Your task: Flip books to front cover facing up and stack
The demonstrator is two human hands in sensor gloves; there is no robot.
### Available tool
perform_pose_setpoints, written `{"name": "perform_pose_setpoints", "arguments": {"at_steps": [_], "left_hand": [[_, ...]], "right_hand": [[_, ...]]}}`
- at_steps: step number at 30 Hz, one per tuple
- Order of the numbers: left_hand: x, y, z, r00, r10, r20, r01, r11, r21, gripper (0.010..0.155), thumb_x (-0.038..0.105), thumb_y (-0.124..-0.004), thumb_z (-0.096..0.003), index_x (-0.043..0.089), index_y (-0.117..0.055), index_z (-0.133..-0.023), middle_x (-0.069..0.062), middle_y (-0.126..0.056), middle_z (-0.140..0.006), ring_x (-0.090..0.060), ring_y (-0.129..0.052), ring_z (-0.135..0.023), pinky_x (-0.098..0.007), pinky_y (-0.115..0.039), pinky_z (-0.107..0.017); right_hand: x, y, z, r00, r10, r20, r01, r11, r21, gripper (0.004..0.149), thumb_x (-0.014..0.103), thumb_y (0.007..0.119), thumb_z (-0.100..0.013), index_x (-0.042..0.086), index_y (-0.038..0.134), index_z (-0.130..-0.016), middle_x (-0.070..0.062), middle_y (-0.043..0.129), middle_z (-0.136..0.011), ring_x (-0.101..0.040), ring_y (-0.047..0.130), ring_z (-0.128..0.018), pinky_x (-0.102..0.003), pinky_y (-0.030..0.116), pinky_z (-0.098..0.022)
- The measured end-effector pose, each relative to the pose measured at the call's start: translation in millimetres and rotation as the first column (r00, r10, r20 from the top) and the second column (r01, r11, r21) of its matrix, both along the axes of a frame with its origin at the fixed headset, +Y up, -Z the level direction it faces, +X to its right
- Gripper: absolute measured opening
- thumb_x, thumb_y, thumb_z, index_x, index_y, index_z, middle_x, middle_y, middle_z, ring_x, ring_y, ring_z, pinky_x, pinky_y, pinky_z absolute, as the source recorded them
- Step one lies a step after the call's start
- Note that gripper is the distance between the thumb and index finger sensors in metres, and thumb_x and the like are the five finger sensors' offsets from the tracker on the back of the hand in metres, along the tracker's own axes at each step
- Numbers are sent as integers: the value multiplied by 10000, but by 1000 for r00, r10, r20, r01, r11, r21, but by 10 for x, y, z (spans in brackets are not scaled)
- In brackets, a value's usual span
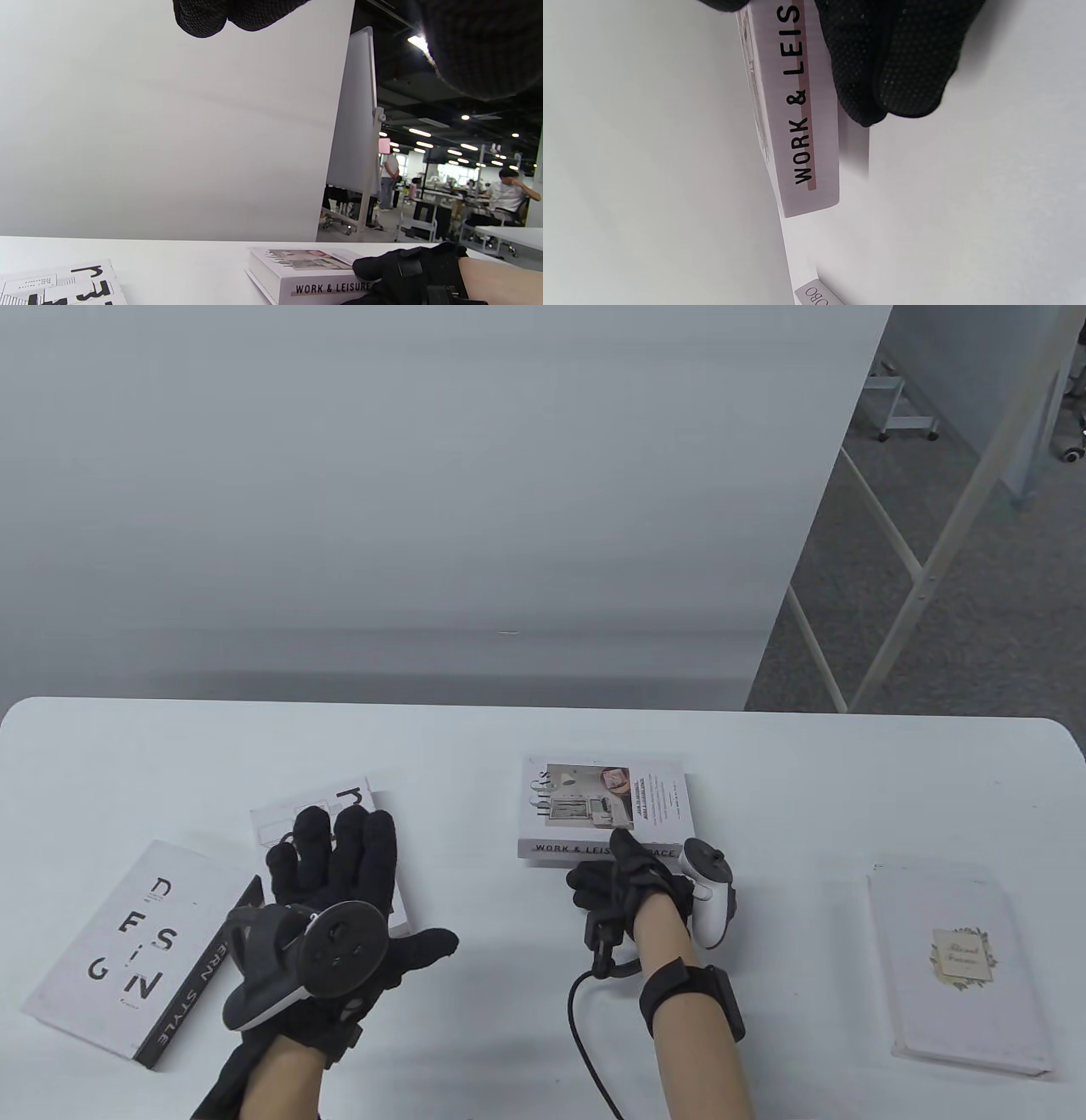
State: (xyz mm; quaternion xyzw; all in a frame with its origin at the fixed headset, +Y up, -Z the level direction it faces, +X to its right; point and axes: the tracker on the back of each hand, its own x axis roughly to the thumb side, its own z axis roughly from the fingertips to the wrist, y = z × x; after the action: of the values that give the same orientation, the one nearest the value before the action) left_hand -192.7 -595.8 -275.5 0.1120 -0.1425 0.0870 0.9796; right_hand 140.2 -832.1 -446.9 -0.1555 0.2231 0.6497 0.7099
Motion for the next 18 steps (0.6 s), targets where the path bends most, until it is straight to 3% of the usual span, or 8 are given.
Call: {"name": "perform_pose_setpoints", "arguments": {"at_steps": [8,14,18], "left_hand": [[113,-61,-30,999,-34,21,34,999,-20,1142,746,-759,-333,-55,-433,-1079,-377,-436,-1080,-683,-287,-919,-811,-338,-578],[231,-181,-100,996,-63,57,66,997,-51,1127,748,-747,-344,-33,-422,-1089,-365,-415,-1090,-675,-279,-933,-811,-338,-588],[285,-292,-171,995,-8,100,14,998,-59,1095,757,-723,-366,25,-395,-1111,-315,-382,-1122,-646,-236,-969,-805,-313,-616]], "right_hand": [[-37,97,44,998,22,-57,-19,998,60,798,431,525,-635,-229,240,-979,-406,637,-904,-370,905,-753,-415,840,-515],[91,382,210,974,135,-179,-93,970,225,794,410,597,-618,-167,210,-1003,-398,580,-945,-418,846,-799,-476,792,-546],[251,522,395,962,217,-165,-151,929,339,801,385,652,-592,-146,222,-1009,-399,581,-949,-438,847,-796,-504,787,-540]]}}
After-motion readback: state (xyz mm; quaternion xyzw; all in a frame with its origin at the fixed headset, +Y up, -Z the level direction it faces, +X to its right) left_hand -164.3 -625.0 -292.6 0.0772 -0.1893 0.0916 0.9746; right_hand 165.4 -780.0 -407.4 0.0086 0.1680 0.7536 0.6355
